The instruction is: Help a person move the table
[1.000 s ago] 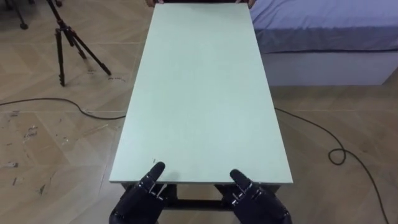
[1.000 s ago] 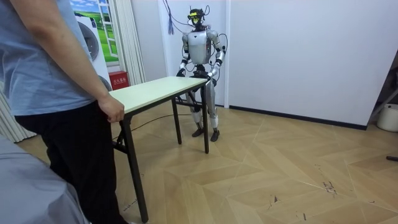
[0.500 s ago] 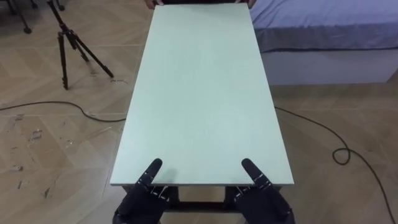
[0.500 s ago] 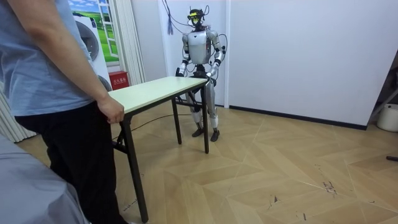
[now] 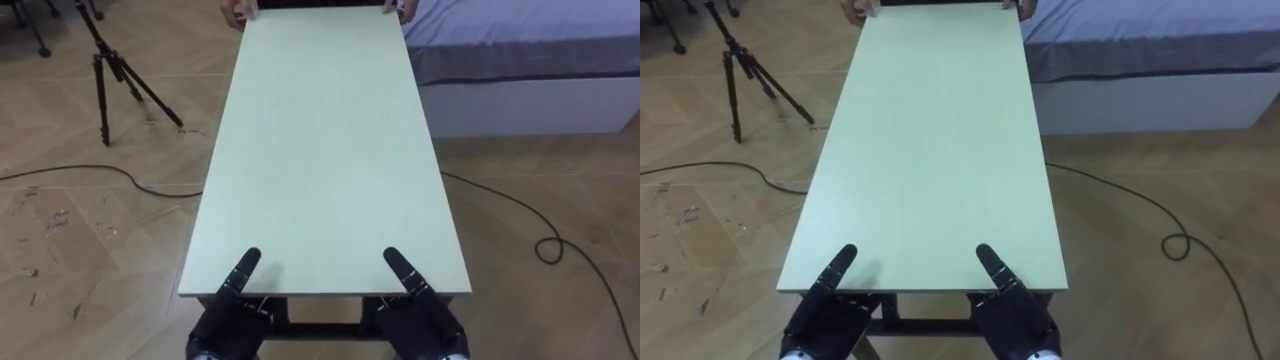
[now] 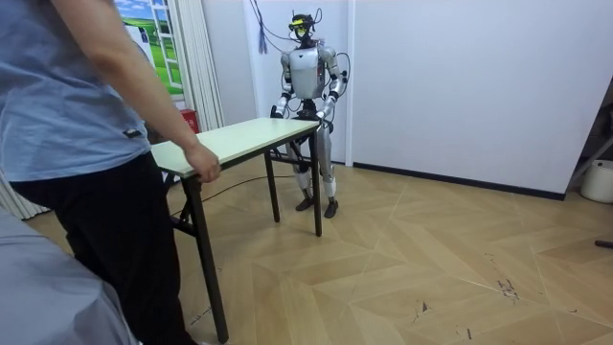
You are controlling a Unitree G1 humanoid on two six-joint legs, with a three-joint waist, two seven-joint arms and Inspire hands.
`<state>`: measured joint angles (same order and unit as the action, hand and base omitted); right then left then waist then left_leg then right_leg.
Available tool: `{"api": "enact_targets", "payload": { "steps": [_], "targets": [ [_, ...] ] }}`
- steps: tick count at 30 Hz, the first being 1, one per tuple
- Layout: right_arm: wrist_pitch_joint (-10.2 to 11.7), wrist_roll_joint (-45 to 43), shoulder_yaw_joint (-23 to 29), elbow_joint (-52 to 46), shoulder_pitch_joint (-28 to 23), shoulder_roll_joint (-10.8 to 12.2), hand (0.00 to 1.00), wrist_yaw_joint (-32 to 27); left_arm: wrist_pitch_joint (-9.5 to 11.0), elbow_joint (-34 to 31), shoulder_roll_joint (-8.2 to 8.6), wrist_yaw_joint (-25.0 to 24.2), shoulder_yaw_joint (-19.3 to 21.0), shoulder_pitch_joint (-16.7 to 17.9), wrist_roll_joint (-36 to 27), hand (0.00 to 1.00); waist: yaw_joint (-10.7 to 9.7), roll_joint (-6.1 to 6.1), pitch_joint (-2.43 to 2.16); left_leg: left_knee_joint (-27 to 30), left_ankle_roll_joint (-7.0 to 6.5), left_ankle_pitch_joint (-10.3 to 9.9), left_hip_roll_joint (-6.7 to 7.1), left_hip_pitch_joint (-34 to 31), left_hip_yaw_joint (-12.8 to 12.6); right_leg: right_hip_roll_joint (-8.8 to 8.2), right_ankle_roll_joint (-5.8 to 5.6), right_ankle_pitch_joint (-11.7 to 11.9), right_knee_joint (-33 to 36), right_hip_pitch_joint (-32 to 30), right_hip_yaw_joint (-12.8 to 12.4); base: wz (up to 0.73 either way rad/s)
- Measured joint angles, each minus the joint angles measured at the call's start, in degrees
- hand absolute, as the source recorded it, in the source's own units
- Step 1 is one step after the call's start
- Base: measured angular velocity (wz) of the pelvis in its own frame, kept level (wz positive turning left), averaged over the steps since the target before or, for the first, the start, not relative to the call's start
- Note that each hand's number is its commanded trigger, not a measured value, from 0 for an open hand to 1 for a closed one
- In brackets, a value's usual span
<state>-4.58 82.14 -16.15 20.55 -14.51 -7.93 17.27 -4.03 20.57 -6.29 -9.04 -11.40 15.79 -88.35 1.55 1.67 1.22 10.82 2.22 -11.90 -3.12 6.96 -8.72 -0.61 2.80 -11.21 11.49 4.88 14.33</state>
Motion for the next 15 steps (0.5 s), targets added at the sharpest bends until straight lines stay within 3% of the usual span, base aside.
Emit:
{"api": "enact_targets", "payload": {
  "steps": [1,15],
  "targets": [
    [0.1,0.0,0.0,-0.1,0.0,0.0,1.0,-0.1,0.2,0.0,0.14,0.1,0.0,0.0,0.0,1.0,0.0,0.01,0.0,0.0,0.0,0.0,0.0,0.0,0.0,0.0,0.0,0.0,0.0,0.0,0.0,0.0],
    [1.4,-2.3,-0.2,0.2,0.4,0.9,1.0,-6.6,0.6,-0.7,1.41,1.0,-0.1,0.1,0.2,1.0,0.4,0.08,0.22,-0.1,0.0,0.0,-0.01,-0.3,0.0,0.06,0.0,0.0,-0.3,0.0,0.1,0.0]
  ]
}}
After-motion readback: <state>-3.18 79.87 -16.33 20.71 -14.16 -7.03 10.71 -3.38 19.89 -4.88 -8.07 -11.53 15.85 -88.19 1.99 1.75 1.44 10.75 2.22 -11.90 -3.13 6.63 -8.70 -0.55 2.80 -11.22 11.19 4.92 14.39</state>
